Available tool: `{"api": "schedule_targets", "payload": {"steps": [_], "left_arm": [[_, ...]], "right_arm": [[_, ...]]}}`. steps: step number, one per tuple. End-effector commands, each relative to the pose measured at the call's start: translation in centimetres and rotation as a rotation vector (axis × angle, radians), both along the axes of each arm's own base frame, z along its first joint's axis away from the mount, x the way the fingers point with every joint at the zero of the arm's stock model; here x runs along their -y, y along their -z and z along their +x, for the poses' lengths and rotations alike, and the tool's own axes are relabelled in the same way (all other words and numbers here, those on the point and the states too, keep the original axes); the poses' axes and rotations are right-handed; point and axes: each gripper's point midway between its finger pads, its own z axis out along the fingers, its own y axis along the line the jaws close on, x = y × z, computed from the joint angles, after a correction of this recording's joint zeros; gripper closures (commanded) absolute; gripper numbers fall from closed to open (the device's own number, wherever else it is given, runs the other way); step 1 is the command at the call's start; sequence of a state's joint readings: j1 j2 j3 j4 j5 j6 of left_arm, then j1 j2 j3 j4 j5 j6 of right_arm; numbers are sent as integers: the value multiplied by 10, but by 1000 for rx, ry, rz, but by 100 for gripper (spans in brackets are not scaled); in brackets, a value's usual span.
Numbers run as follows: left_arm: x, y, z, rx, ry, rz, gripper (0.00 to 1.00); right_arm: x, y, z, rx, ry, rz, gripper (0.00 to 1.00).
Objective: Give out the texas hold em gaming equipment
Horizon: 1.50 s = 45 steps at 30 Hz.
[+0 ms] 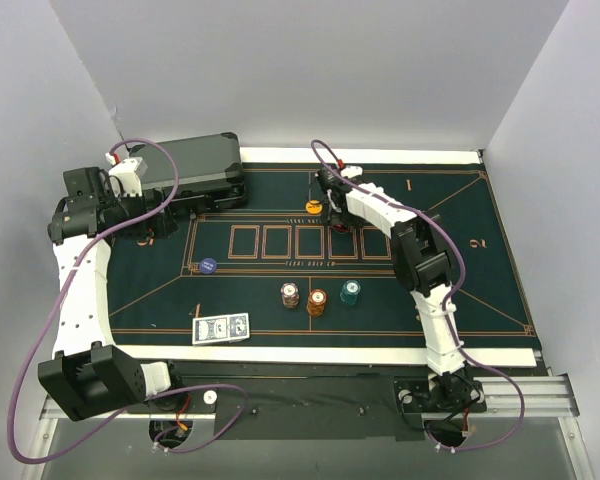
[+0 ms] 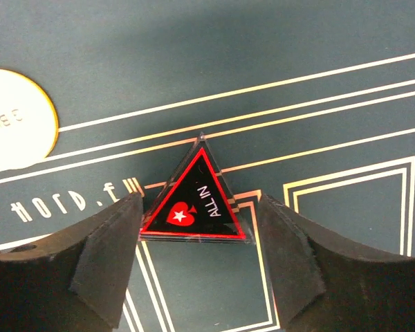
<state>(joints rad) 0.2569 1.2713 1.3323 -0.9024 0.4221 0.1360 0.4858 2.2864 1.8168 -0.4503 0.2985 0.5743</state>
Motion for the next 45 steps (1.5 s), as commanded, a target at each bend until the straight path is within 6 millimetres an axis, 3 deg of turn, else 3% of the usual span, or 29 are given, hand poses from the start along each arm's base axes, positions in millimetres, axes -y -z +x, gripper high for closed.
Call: {"api": "schedule_targets", "payload": {"steps": [1, 5, 6, 7, 8, 9, 10, 16, 20, 24, 27, 31, 35, 40, 45], "left_arm": [[-2, -23, 0, 63, 3, 23, 4], [-2, -23, 0, 63, 4, 23, 4], [-2, -23, -1, 65, 7, 27, 4], [-2, -24, -1, 68, 5, 31, 4], [-2, -24, -2, 67, 7, 33, 4], [-2, -24, -4, 69, 9, 36, 4], [-2, -24, -4, 69, 12, 39, 4], [-1, -21, -10, 63, 22, 48, 4], [0, -17, -13, 58, 28, 49, 4], [3, -16, -18, 55, 40, 44, 4], [3, -16, -20, 55, 45, 51, 4], [2, -17, -21, 57, 50, 60, 4], [1, -15, -19, 50, 51, 59, 4], [0, -13, -16, 44, 46, 59, 4], [-1, -16, -14, 46, 45, 63, 4]], "right_arm": [[32, -22, -15, 17, 61, -96, 40], [61, -22, -36, 3, 119, -130, 49], [67, -30, -37, 20, 135, -126, 51], [75, -22, -50, -5, 146, -143, 52], [80, -29, -52, 9, 161, -137, 53], [87, -20, -65, -16, 173, -149, 54], [94, -27, -71, -2, 188, -155, 55], [132, -21, -133, -29, 275, -205, 58], [156, -18, -163, -48, 341, -240, 60], [173, -15, -180, -65, 376, -253, 60], [163, -24, -169, -31, 354, -186, 49], [129, -54, -128, 59, 282, -42, 30], [109, -69, -96, 61, 215, -12, 18], [100, -61, -72, 22, 169, -43, 18], [91, -36, -62, -37, 137, -40, 23]]}}
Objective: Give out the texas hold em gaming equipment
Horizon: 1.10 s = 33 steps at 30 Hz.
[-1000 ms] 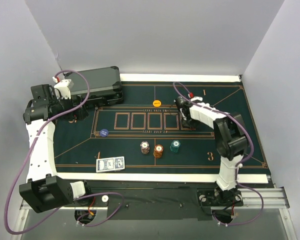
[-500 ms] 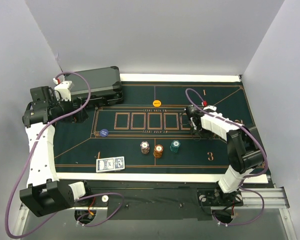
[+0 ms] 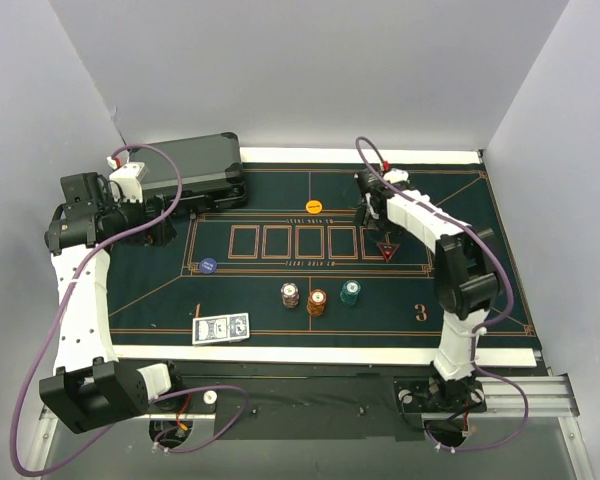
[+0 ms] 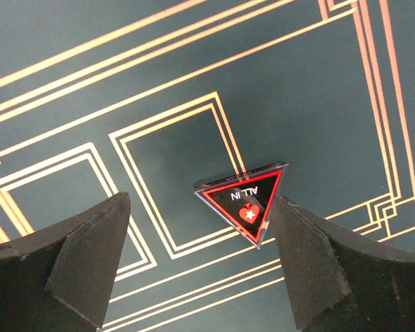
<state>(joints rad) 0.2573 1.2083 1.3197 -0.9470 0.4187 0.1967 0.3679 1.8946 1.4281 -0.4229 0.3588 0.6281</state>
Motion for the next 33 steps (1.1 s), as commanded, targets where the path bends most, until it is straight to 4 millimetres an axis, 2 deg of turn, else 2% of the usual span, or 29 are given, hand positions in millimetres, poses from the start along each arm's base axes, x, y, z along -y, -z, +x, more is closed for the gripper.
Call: {"api": "schedule_targets", "payload": {"steps": [1, 6, 12, 16, 20, 28, 33], "left_arm": [[-3, -10, 4, 30, 6, 19, 4], [-5, -13, 4, 36, 0, 31, 4], [-6, -12, 3, 34, -2, 36, 4], [-5, -13, 3, 34, -6, 33, 4], [-6, -13, 2, 35, -9, 34, 4], [-6, -9, -2, 30, -6, 41, 4], [-6, -9, -1, 34, -7, 39, 4]], "right_arm": [[-5, 28, -9, -119, -57, -17, 24], [-7, 39, -9, -138, -75, -10, 27], [-3, 50, -20, -163, -66, -7, 35], [11, 58, -36, -172, -15, -25, 39], [35, 64, -52, -188, 56, -59, 42], [74, 55, -68, -163, 192, -71, 46], [86, 50, -78, -155, 239, -81, 47]]}}
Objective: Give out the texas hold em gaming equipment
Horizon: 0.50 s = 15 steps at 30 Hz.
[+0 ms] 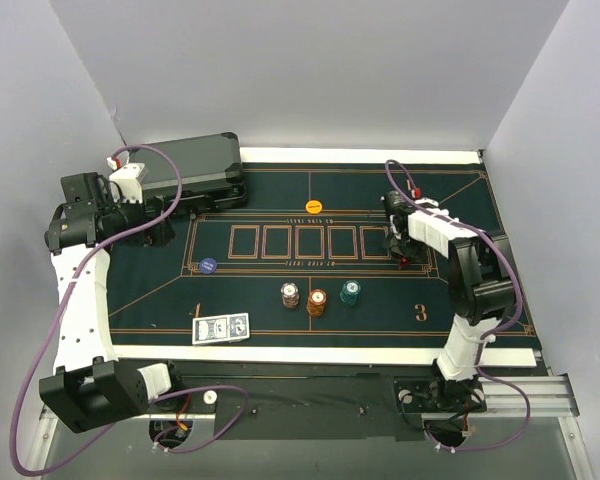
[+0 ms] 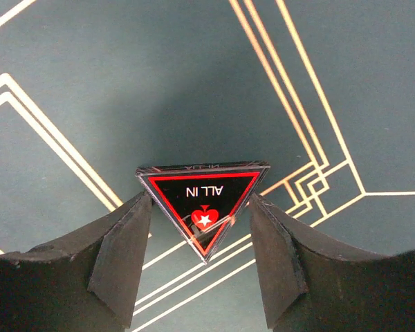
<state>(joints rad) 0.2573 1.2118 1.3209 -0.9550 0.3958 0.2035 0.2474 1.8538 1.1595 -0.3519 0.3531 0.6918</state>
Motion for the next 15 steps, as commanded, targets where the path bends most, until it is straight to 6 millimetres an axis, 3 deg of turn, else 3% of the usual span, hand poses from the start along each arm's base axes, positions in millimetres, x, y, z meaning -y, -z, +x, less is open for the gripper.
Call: {"api": "schedule_targets", "payload": {"steps": [1, 10, 15], "left_arm": [[-1, -11, -1, 45, 5, 17, 4], [2, -5, -3, 36, 18, 6, 4], [16, -1, -9, 33, 61, -21, 4]], "right_arm": [[26, -10, -28, -32, 81, -72, 47], [47, -13, -60, -35, 160, -104, 50], [32, -33, -54, 21, 124, -35, 45]]}}
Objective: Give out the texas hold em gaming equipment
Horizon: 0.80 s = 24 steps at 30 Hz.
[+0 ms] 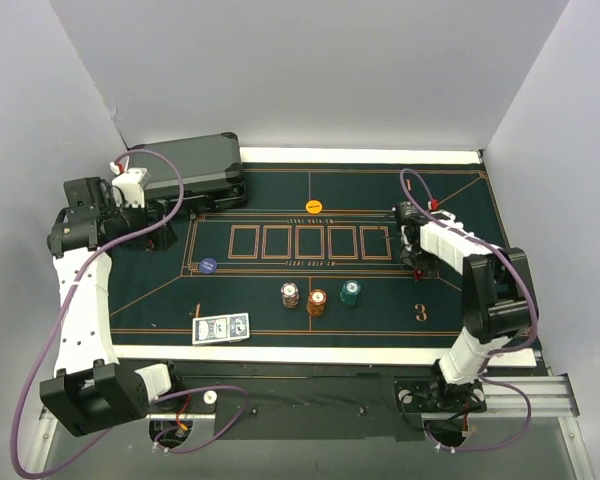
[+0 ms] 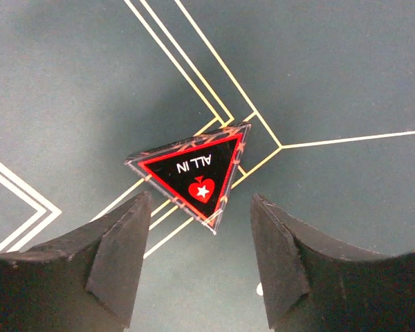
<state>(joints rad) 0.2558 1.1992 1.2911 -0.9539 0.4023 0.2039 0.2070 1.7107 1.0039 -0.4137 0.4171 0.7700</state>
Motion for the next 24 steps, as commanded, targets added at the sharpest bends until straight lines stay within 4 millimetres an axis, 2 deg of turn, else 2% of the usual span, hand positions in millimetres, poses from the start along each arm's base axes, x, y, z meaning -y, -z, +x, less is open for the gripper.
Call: {"api": "schedule_targets", "payload": {"steps": [1, 2, 3, 4, 5, 6, 8, 9, 10, 11, 12, 13, 14, 15, 16, 17, 18, 19, 20, 24], "left_arm": [[20, -5, -6, 37, 80, -17, 4], [23, -4, -7, 38, 93, -6, 4], [30, -2, -8, 31, 115, 2, 4], [30, -1, -8, 30, 112, 18, 4], [34, 0, -8, 27, 121, 18, 4], [37, 0, -9, 30, 124, 5, 4], [44, -1, -11, 24, 140, -34, 4], [45, 1, -12, 18, 139, -44, 4], [45, 5, -13, 5, 136, -53, 4], [44, 7, -13, -1, 127, -50, 4], [43, 10, -14, -5, 120, -50, 4], [40, 12, -14, -12, 107, -47, 4], [40, 14, -15, -12, 104, -45, 4], [39, 14, -16, -9, 101, -43, 4], [38, 15, -17, -11, 97, -42, 4], [37, 15, -18, -10, 93, -40, 4], [36, 15, -19, -10, 86, -40, 4], [36, 14, -20, -7, 86, -37, 4], [34, 14, -20, -5, 76, -41, 4], [34, 11, -23, -3, 55, -68, 4]], "right_arm": [[-8, -37, 1, 74, -19, 32, 43], [-20, -42, 3, 84, -54, 58, 41], [-27, -56, 8, 119, -79, 69, 38], [-42, -63, 9, 134, -130, 78, 36], [-52, -80, 16, 176, -166, 82, 32], [-75, -95, 19, 209, -236, 87, 29], [-112, -109, 14, 219, -361, 88, 25], [-131, -123, 19, 245, -416, 95, 24], [-161, -136, 14, 266, -500, 114, 22], [-177, -137, 10, 257, -560, 107, 21], [-207, -147, 0, 273, -643, 124, 19], [-221, -146, -3, 260, -696, 118, 18], [-246, -151, -15, 262, -775, 133, 16], [-259, -146, -20, 243, -813, 133, 16], [-278, -150, -31, 246, -872, 144, 14], [-293, -141, -41, 219, -919, 141, 14], [-301, -142, -43, 217, -939, 142, 13], [-309, -132, -51, 183, -972, 129, 13], [-314, -132, -53, 181, -982, 132, 13], [-332, -108, -65, 115, -1028, 132, 12]]}}
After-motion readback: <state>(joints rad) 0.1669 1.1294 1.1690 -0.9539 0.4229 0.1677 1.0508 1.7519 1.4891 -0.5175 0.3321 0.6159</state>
